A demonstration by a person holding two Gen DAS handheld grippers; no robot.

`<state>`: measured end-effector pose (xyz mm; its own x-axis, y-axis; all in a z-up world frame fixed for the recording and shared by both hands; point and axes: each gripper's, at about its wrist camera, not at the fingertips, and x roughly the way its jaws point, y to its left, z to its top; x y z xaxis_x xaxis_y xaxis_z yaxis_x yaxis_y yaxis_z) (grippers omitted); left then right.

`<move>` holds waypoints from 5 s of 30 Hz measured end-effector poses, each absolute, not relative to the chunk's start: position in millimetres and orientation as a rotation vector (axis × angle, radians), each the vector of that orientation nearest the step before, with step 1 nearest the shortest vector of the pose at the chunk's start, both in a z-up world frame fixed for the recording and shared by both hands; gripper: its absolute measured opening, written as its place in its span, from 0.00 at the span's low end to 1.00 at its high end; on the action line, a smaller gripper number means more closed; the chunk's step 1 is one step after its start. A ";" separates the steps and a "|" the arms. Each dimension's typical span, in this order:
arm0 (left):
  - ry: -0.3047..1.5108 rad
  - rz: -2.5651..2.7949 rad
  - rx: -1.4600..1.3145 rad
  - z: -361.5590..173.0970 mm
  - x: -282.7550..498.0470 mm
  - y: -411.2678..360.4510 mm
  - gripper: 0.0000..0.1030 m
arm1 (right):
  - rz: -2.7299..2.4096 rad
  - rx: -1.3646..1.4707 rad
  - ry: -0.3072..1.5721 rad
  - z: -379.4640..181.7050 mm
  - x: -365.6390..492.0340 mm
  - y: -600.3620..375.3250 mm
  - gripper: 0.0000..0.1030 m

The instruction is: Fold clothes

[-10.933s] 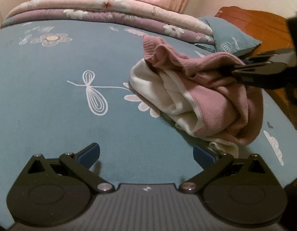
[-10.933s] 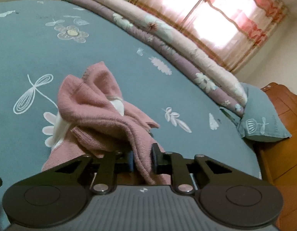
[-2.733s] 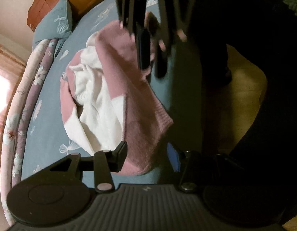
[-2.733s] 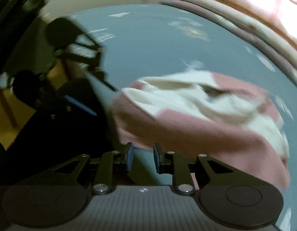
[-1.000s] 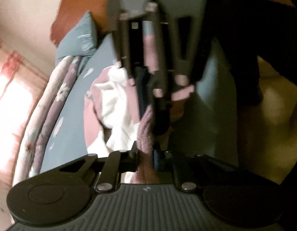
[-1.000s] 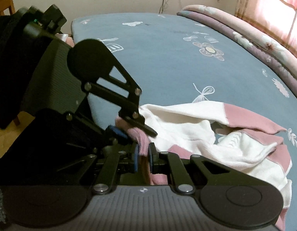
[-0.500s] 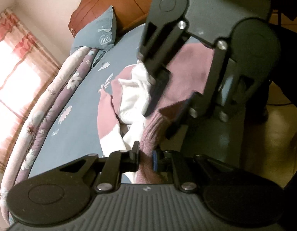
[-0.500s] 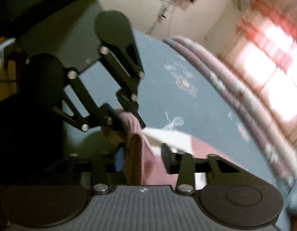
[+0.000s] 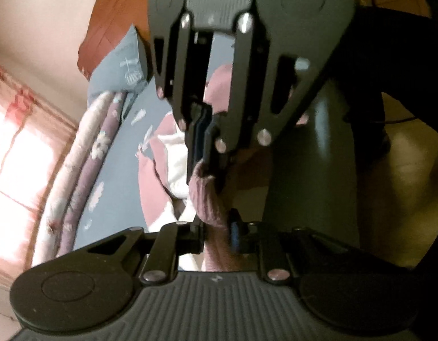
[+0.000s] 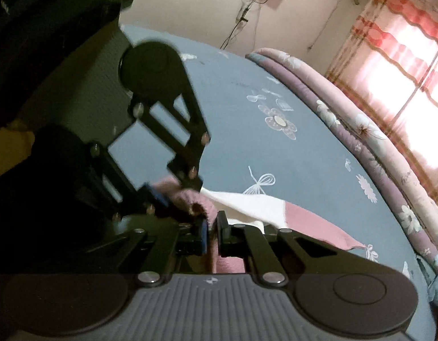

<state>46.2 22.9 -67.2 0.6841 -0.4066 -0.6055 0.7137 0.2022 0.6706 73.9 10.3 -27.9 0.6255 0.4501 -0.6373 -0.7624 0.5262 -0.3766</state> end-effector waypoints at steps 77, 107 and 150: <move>0.378 -0.330 0.891 134.0 104.4 45.2 0.00 | 0.300 -0.508 0.695 140.6 104.7 -140.1 0.10; 0.172 -0.551 0.914 -93.0 5.9 30.2 0.63 | 0.313 -0.513 0.674 146.7 136.8 -95.9 0.10; 0.392 -0.454 0.344 2.1 87.2 106.0 0.06 | 0.397 -0.491 0.971 76.7 112.8 -125.0 0.10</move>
